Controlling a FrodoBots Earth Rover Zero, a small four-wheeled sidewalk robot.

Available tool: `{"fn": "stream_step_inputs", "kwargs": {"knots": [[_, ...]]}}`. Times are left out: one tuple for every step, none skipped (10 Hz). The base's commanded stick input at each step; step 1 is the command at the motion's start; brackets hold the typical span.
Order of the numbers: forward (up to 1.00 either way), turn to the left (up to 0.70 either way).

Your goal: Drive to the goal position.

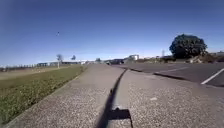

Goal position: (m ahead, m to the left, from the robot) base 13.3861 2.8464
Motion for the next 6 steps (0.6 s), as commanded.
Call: {"fn": "stream_step_inputs", "kwargs": {"knots": [[0.70, 0.00], [0.70, 0.00], [0.70, 0.00], [0.70, 0.00], [0.70, 0.02], [0.70, 0.16]]}}
